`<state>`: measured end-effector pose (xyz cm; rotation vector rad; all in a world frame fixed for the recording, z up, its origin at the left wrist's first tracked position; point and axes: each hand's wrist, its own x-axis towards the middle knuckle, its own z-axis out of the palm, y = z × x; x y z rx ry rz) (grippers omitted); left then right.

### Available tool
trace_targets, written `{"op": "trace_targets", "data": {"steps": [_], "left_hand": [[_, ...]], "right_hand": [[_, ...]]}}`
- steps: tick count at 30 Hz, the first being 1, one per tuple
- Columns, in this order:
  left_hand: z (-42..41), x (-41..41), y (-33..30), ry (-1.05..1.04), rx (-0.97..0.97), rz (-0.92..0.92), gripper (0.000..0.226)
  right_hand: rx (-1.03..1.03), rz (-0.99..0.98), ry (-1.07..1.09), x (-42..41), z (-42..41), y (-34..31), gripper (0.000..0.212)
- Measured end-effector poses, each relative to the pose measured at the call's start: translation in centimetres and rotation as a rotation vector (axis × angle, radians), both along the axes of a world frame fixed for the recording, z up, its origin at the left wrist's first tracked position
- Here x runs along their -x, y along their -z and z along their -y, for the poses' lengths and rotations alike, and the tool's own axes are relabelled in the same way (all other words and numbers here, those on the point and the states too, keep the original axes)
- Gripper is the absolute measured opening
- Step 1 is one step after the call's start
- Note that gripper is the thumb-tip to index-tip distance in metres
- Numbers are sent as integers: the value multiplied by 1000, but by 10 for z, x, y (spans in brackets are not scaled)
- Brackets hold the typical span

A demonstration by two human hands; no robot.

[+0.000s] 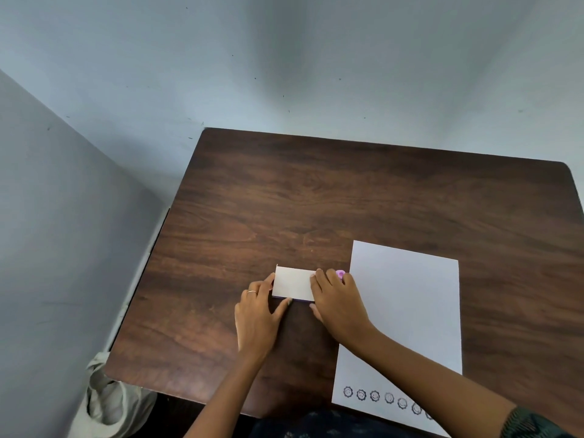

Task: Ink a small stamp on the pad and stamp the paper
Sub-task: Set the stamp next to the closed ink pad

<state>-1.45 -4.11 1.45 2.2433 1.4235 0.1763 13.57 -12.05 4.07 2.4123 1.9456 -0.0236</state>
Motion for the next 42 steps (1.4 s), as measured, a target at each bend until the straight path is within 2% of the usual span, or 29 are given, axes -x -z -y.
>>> {"op": "trace_targets", "data": {"steps": [2,4,8,16,19,23,30,38,40,42], "left_hand": [[-1,0,1,-3,1,-4,60],[1,1,0,-18,-10,11,66],[8,3,2,-32,-62,58,70],[14,-6,7,294,-249,20,61],[12,-12,8,337,-277,1,56],[9,-13,7,342,-243,14,54],[8,-15,6,341,-206,19,53],[8,-19,6,357,-220,-1,50],[9,-18,5,361,-246,-25,49],[10,-17,5,349,-253,-35,50]], "right_hand": [[-79,-116,45,-7,-1,-10,51],[-185,-261,86,-20,-3,-19,40],[-346,-433,231,-54,-2,-28,22],[-31,-659,280,-72,9,-1,37],[10,-664,286,-68,8,4,37],[-20,-628,280,-66,7,8,25],[-104,-595,238,-60,6,8,26],[-93,-551,231,-57,6,10,25],[-63,-521,226,-58,7,10,28],[-45,-492,260,-62,10,8,40]]}}
